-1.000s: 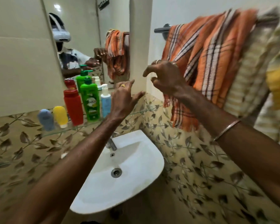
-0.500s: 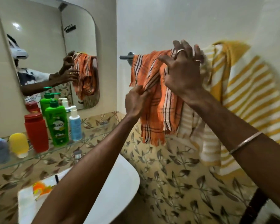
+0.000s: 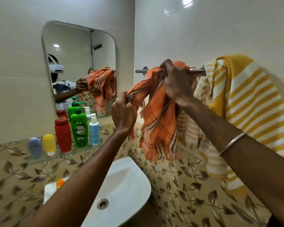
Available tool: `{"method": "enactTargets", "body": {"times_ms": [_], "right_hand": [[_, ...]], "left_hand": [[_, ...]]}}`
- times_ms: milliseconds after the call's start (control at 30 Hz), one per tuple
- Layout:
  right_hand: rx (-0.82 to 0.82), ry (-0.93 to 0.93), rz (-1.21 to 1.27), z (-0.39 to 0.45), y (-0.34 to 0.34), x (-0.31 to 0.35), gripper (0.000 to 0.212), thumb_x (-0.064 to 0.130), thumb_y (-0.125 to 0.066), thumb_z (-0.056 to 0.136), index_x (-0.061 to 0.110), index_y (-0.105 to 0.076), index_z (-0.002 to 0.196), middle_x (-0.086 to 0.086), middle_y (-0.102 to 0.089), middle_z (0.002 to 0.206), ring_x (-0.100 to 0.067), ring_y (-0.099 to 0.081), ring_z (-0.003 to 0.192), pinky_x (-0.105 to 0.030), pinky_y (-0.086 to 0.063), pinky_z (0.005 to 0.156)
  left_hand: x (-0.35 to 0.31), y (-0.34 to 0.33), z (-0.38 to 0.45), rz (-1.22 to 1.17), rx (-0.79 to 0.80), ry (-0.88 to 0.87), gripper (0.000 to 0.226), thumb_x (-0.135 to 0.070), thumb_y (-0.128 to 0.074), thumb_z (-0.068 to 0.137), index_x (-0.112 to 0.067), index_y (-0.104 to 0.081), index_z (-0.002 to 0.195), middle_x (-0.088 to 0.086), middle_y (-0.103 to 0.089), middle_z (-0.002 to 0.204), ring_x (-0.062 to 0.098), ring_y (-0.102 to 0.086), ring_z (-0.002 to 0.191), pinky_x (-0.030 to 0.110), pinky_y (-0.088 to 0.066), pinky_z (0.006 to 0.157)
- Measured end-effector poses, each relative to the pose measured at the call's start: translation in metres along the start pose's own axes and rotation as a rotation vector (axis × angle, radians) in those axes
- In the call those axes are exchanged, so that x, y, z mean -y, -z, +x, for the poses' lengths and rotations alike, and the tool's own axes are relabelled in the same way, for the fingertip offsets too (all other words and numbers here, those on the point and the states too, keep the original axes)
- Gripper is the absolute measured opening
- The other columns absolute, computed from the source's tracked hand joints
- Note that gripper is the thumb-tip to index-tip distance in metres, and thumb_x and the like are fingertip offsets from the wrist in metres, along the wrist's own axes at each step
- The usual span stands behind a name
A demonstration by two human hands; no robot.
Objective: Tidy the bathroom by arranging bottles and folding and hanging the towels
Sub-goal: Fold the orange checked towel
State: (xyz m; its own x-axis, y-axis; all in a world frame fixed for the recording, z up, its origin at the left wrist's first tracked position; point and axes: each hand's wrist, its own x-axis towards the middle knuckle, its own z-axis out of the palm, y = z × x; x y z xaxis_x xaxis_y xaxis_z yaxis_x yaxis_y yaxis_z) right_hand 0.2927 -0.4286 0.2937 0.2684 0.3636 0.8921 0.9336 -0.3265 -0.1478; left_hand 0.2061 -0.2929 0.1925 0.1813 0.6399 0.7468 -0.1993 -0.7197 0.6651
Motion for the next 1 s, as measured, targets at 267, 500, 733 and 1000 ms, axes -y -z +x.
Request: {"method": "enactTargets", "body": {"times_ms": [267,500,733,1000], "right_hand": [[0.104,-0.161,0.426,-0.016,-0.006,0.015,0.017,0.015,-0.045,0.104,0.007,-0.058,0.111,-0.011,-0.070,0.090,-0.032,-0.071,0.080,-0.054,-0.057,0.070],[0.326,-0.204,0.735,-0.039,-0.001,0.035,0.023,0.024,-0.046,0.107,0.020,-0.062,0.091,0.007,-0.062,0.074,0.002,-0.058,0.057,-0.013,-0.045,0.050],[0.656,-0.148,0.964,-0.064,0.006,0.051,0.027,0.025,-0.048,0.105,0.011,-0.070,0.114,0.003,-0.071,0.100,-0.013,-0.069,0.091,-0.026,-0.055,0.085],[0.810,-0.052,0.963,-0.083,0.021,0.062,0.033,0.024,-0.053,0.103,-0.003,-0.070,0.104,-0.019,-0.070,0.087,-0.021,-0.066,0.069,-0.037,-0.058,0.068]], "left_hand": [[-0.013,0.045,-0.036,0.077,-0.173,0.007,0.025,-0.037,-0.042,0.102,-0.021,-0.059,0.096,0.000,-0.063,0.073,0.022,-0.061,0.064,0.047,-0.055,0.057],[-0.040,0.082,-0.068,0.182,-0.304,-0.007,0.021,-0.038,-0.042,0.105,-0.024,-0.054,0.095,0.008,-0.066,0.078,0.026,-0.066,0.066,0.048,-0.056,0.057],[-0.053,0.106,-0.095,0.195,-0.462,0.013,0.031,-0.038,-0.046,0.102,-0.013,-0.057,0.087,-0.011,-0.052,0.066,-0.004,-0.050,0.058,0.029,-0.042,0.057],[-0.082,0.130,-0.111,0.218,-0.390,-0.012,0.030,-0.022,-0.051,0.103,-0.016,-0.046,0.074,-0.012,-0.040,0.059,-0.010,-0.045,0.052,0.010,-0.032,0.052]]}}
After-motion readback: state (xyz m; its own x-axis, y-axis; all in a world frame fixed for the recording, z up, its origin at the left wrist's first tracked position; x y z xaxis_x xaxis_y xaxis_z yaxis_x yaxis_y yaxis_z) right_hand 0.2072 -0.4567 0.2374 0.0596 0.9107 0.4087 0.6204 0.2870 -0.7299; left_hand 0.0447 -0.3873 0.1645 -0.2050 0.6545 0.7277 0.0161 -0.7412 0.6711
